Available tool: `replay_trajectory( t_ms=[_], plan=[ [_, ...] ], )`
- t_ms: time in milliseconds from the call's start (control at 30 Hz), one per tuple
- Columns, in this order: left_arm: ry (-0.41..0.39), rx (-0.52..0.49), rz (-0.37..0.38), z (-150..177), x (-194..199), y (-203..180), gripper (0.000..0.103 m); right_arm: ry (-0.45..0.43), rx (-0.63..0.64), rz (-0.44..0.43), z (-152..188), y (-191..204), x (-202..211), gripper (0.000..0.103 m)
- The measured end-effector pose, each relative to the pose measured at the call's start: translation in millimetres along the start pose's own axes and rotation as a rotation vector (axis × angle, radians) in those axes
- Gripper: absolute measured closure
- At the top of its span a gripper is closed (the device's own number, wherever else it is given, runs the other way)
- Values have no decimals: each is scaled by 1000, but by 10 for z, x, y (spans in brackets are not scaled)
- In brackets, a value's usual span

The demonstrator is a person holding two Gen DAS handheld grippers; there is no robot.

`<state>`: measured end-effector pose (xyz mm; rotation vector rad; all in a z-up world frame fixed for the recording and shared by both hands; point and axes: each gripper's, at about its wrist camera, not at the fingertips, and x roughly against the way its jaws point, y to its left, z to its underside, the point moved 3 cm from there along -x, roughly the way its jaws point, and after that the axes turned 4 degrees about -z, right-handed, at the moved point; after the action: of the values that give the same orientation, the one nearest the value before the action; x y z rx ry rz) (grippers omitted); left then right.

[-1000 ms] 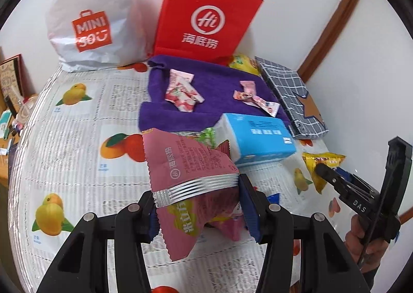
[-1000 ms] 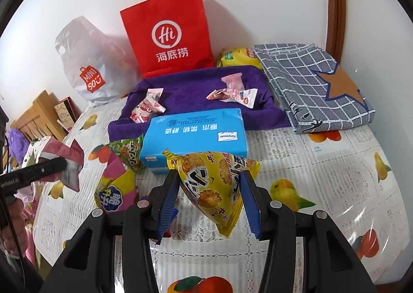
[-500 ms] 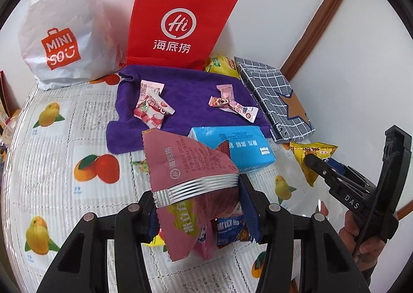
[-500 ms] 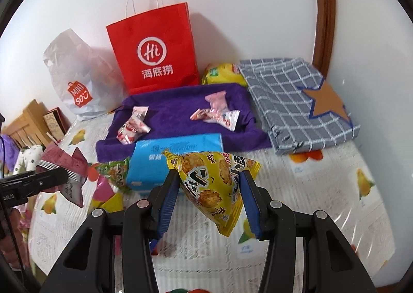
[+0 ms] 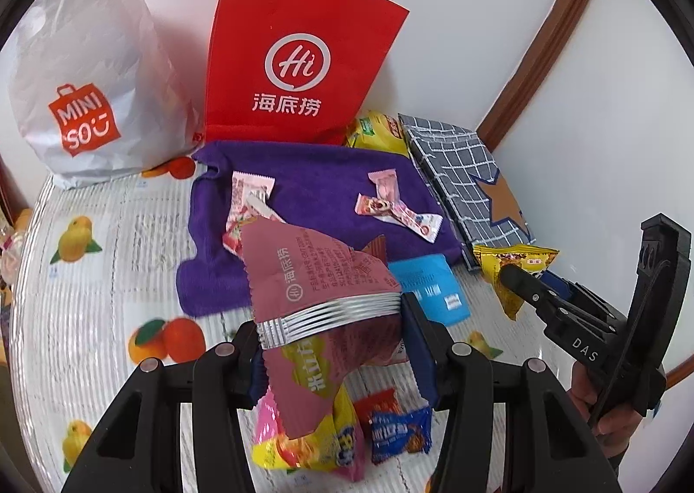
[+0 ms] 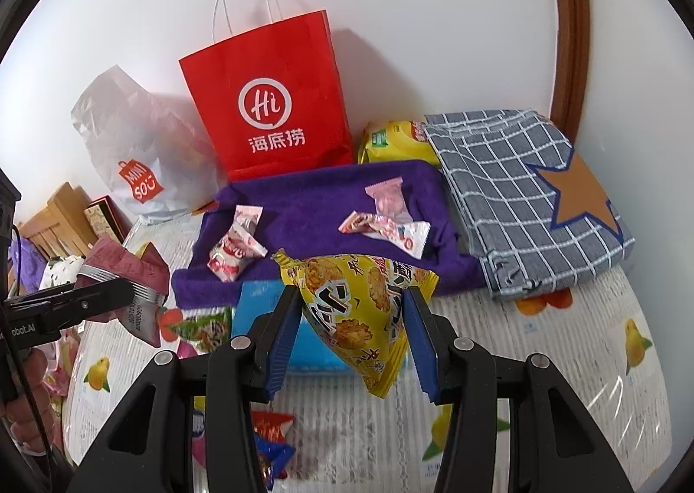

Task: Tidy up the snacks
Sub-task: 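Lift both held packets and carry them over the purple towel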

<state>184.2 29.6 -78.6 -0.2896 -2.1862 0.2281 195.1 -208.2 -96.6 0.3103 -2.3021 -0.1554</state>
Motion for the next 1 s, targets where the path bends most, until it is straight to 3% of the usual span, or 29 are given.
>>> replay_trajectory(
  t_ms=[400,1000],
  plan=[
    [-19,13,-41,-527,-260,173,53,-10,8,2,-423,9,-393,55],
    [62,53,-25,-830,-927,443,53,67,-30,35,-637,-145,-1219,55]
  ],
)
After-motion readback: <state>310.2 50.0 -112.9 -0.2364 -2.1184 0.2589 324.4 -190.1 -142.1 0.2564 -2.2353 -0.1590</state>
